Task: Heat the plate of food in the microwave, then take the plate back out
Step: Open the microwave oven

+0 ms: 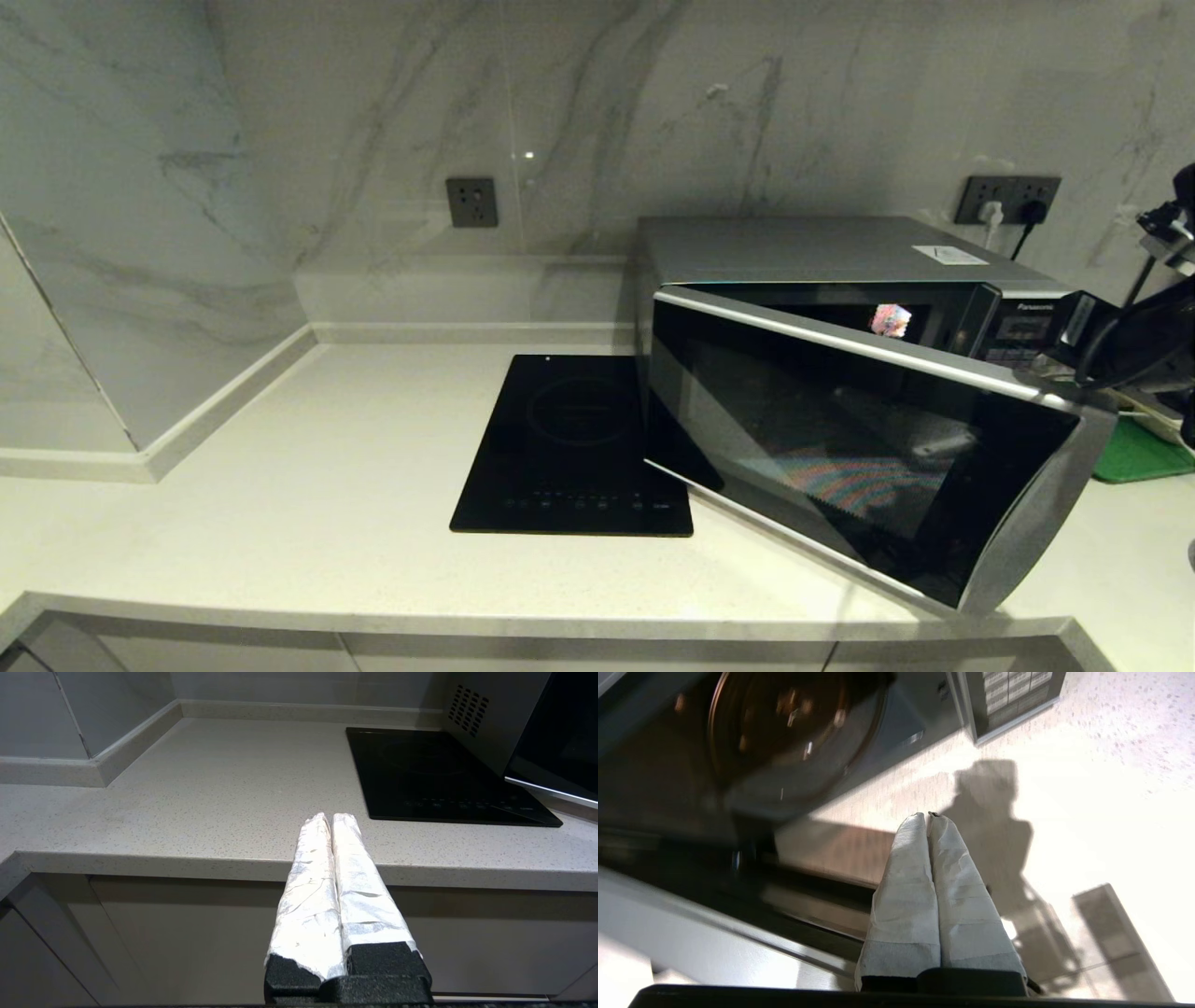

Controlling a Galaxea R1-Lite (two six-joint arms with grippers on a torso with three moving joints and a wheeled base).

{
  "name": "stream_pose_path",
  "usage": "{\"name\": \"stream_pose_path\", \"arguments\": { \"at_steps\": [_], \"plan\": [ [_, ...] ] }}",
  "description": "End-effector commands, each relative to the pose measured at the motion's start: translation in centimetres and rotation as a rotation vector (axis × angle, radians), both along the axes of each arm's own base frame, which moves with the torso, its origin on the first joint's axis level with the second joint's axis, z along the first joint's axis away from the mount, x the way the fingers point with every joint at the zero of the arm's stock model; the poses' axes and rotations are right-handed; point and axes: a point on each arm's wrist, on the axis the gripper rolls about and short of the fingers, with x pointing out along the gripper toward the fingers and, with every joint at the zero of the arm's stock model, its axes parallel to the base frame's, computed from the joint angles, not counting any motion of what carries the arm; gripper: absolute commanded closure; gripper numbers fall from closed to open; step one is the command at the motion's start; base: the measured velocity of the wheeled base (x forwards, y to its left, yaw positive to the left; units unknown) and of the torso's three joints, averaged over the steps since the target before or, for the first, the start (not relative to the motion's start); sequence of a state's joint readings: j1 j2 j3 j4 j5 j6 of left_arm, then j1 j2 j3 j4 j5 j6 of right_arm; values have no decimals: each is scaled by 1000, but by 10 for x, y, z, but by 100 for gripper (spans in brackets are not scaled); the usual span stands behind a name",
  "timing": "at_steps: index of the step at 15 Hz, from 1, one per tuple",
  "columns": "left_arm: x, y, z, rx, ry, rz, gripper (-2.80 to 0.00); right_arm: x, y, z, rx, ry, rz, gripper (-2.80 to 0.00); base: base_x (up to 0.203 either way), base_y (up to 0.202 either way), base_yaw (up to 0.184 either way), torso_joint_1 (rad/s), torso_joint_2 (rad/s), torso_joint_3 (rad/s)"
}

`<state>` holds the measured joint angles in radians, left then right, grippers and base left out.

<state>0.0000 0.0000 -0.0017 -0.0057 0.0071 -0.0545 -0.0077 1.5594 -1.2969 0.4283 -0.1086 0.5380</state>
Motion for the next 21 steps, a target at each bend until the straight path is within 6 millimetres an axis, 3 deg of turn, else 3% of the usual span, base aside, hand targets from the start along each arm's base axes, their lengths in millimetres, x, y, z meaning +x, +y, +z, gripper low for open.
{"name": "stream_pose_path", "arguments": {
  "at_steps": [1,8,16,21],
  "plan": [
    [0,0,0,-1,0,1,0,-30,1,19,-7,-47,24,0,0,0,0,0,0,0],
    [0,0,0,-1,0,1,0,-82,8,25,-40,37,288,0,0,0,0,0,0,0],
    [0,0,0,-1,0,1,0,-110,29,9,-112,6,762,0,0,0,0,0,0,0],
    [0,0,0,-1,0,1,0,-113,37,2,-178,-16,956,0,0,0,0,0,0,0]
  ]
}}
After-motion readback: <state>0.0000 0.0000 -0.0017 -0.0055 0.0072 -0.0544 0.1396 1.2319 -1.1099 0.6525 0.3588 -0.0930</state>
